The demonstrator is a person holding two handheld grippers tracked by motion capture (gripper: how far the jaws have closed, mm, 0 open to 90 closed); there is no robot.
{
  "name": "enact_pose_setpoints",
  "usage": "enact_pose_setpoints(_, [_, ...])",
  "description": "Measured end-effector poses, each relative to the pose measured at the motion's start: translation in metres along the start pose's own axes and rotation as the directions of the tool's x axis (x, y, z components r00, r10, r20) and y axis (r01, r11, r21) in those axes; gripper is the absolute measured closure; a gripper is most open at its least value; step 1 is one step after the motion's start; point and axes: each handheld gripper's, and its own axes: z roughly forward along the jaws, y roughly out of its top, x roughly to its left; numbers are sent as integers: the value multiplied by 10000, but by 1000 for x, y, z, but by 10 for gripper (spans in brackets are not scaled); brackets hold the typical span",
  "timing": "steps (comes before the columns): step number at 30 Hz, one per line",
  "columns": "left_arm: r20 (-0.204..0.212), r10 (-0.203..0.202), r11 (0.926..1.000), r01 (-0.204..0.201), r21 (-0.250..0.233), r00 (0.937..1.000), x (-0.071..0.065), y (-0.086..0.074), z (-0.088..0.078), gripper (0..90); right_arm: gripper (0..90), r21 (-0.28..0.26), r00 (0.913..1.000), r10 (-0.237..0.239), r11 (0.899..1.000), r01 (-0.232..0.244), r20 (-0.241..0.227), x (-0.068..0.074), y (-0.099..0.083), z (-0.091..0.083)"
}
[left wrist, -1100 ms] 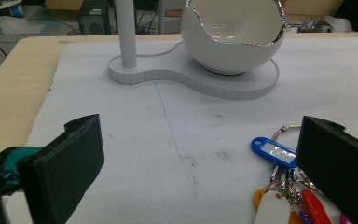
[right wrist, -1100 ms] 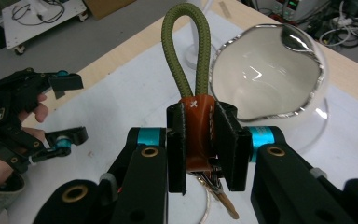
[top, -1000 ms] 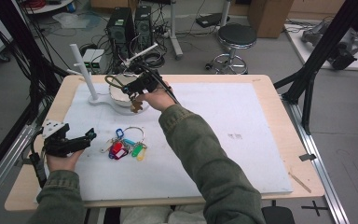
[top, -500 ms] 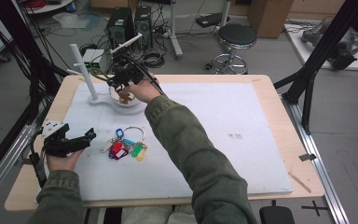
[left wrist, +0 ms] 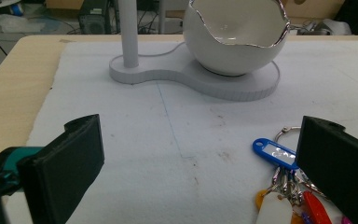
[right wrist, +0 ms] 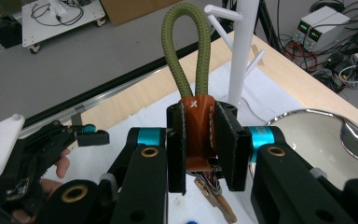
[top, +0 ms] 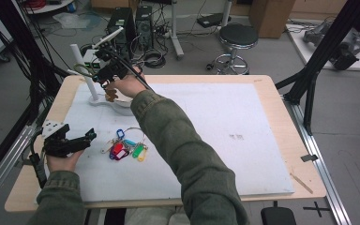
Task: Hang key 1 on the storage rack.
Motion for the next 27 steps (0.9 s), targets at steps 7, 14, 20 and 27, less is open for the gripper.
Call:
enact_pose_setpoints(7, [-10, -60, 10000, 60, 51, 10000, 2, 0, 0, 17, 749, 78, 9992, -321, 9995, 319, 223, 4, 13, 15])
enact_pose_setpoints(14, [20, -85, 10000, 85, 15, 10000, 2, 0, 1, 17, 749, 191, 9975, -517, 9985, 509, 474, 9, 21, 26])
enact_pose_setpoints(20, [34, -156, 9999, 156, -17, 9999, 3, 0, 2, 17, 749, 240, 9976, -431, 9988, 418, 546, 7, 25, 38])
enact_pose_setpoints(27, [23, -276, 9996, 276, -34, 9996, 6, 0, 3, 17, 749, 233, 9949, -425, 9989, 406, 912, 0, 28, 46])
